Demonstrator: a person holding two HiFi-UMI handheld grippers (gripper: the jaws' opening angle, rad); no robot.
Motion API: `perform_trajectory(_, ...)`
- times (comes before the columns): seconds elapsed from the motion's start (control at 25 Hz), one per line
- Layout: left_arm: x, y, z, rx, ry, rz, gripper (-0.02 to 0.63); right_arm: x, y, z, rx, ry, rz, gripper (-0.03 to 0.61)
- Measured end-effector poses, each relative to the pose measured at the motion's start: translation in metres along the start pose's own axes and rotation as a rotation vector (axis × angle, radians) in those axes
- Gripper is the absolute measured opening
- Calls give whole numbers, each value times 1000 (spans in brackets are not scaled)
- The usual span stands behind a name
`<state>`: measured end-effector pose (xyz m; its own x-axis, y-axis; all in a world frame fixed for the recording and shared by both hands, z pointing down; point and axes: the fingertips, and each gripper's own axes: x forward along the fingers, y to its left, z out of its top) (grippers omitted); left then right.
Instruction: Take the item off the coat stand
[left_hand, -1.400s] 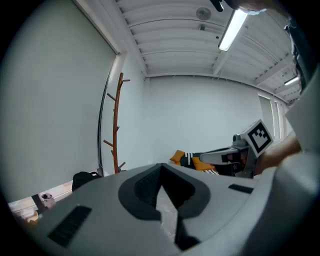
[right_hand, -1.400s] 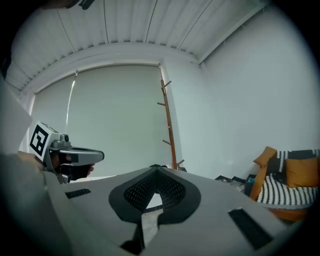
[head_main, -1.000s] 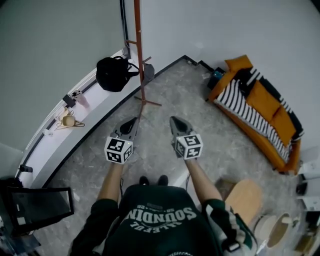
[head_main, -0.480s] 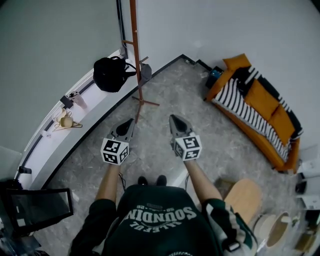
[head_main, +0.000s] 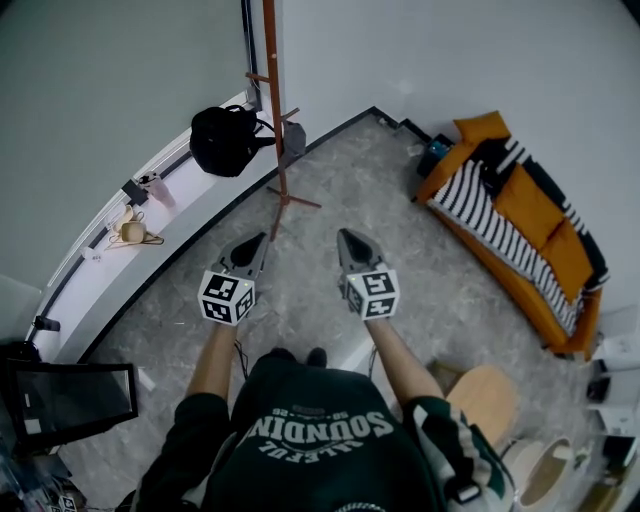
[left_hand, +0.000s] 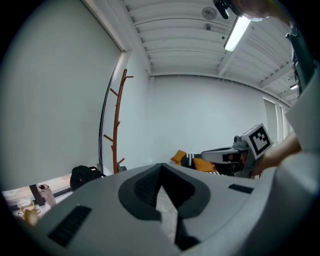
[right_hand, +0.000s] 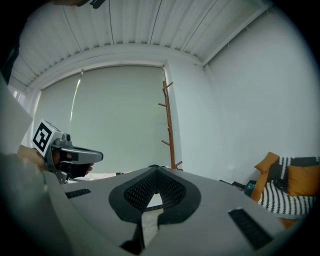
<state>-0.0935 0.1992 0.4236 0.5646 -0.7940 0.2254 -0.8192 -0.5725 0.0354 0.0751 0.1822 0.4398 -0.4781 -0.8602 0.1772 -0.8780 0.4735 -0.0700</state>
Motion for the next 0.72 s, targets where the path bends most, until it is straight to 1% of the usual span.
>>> perform_trajectory(0.2,6,-13,-3,-10,7,11,0,-6,-10,-3,5,18,1,-2)
perform_trajectory(0.44,17,-17,-3,-14,6,2,0,-2,-20,1,11,5,1,-2)
perform_trajectory(0.72,42,1,-10,-35,7,1,0,26,-36,-3,-5,24,-25,-2)
